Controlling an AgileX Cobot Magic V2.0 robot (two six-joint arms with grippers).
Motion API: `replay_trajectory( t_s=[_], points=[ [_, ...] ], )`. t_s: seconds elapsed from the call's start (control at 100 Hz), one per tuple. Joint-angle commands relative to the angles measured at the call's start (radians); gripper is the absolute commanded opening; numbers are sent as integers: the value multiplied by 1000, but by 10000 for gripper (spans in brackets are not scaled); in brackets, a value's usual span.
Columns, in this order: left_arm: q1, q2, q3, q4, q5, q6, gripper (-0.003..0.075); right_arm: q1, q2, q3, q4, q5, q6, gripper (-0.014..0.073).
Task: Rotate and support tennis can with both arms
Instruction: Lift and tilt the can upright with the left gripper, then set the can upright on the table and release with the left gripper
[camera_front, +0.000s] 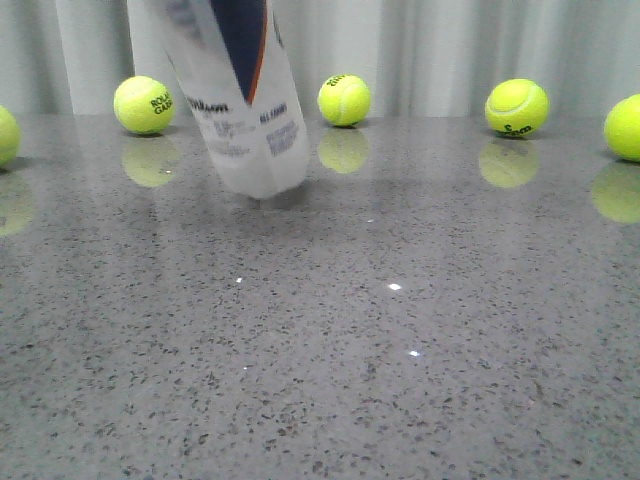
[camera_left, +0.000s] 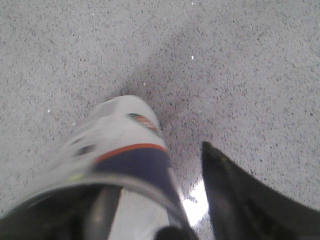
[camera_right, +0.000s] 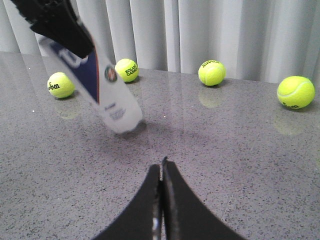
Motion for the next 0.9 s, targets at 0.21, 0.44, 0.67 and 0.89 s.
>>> replay_trajectory(
  t_s=[0.21, 0.44, 0.67, 0.89],
  points=[
    [2, 53, -166, -22, -112, 3, 446, -8, 9, -23, -11, -88, -4, -60],
    [26, 64, -182, -13, -179, 1, 442, -8, 9, -23, -11, -88, -4, -60],
    [29, 45, -177, 7, -283, -7, 287, -8, 9, -23, -11, -88, -4, -60],
    [5, -83, -20, -2, -471, -68, -18, -8, 9, -23, -11, -88, -4, -60]
  ],
)
